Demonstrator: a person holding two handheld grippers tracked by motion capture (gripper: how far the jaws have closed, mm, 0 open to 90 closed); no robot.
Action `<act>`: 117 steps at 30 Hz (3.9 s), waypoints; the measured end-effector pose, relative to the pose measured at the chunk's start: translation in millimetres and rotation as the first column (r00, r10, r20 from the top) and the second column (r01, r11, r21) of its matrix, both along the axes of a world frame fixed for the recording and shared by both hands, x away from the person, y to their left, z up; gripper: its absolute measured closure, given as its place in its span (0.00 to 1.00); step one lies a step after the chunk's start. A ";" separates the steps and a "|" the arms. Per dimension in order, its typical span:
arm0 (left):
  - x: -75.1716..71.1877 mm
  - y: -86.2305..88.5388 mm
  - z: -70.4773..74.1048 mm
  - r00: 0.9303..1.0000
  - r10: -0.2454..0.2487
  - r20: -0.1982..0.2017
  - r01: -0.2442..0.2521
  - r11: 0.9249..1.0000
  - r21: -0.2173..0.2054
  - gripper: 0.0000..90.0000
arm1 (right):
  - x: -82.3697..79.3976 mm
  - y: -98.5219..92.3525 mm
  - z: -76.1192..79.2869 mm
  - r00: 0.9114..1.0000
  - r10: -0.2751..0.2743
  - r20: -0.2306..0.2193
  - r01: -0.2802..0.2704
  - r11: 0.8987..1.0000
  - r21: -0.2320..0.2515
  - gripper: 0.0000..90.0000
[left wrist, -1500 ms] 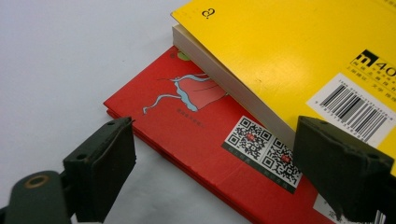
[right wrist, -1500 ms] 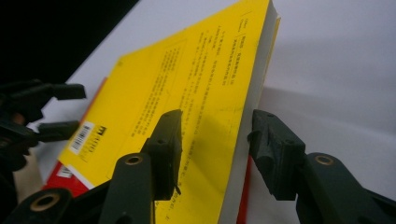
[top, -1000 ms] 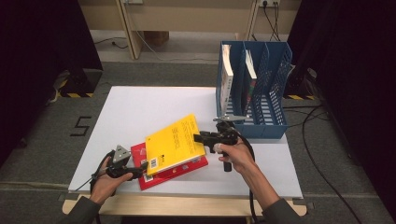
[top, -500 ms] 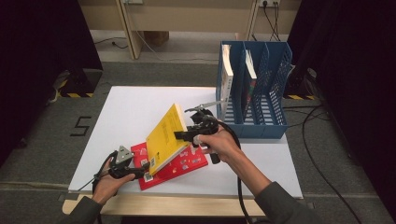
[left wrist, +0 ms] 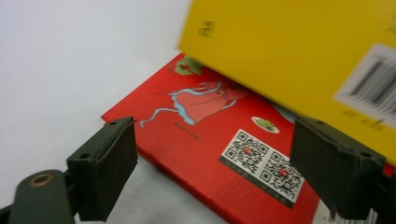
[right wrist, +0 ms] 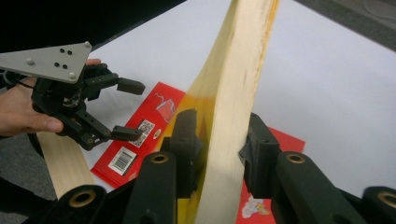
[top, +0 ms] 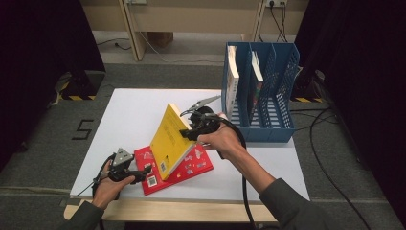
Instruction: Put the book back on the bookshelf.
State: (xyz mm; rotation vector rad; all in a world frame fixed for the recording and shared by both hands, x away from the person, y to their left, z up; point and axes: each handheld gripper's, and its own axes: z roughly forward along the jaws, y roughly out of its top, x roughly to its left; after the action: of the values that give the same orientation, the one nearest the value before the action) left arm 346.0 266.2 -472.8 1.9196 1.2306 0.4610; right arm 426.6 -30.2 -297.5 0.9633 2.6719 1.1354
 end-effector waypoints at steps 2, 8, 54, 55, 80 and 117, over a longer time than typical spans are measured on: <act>0.9 4.1 -0.4 1.000 0.017 -0.005 -0.017 1.000 -0.021 0.16 | 0.4 -1.8 7.0 1.000 0.012 0.004 -0.012 0.999 -0.052 0.79; 3.2 15.9 0.4 0.998 0.060 -0.008 -0.061 0.998 -0.031 0.16 | -4.4 -16.1 33.0 1.000 0.020 0.024 -0.015 0.980 -0.198 0.83; 12.7 46.4 -9.6 0.992 0.110 -0.068 -0.103 0.989 0.103 0.17 | -9.1 -111.0 22.9 0.983 -0.170 -0.071 0.142 0.944 -0.298 0.74; 12.6 46.4 -9.5 0.992 0.109 -0.069 -0.102 0.989 0.107 0.17 | -7.6 -109.7 22.5 0.984 -0.168 -0.065 0.141 0.941 -0.307 0.74; 15.8 57.6 -10.2 0.988 0.136 -0.068 -0.128 0.986 0.110 0.16 | -11.7 -128.5 34.6 0.989 -0.147 0.009 0.142 0.938 -0.318 0.84; 17.4 58.9 -10.7 0.987 0.135 -0.082 -0.126 0.987 0.100 0.16 | 64.7 -210.3 128.0 0.846 -0.499 0.187 0.532 0.810 -0.247 0.84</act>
State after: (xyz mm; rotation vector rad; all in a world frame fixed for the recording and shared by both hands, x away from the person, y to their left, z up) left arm 363.5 325.2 -483.5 1.9646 1.4215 0.5150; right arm 491.3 -240.5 -169.5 1.3951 2.1817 0.6345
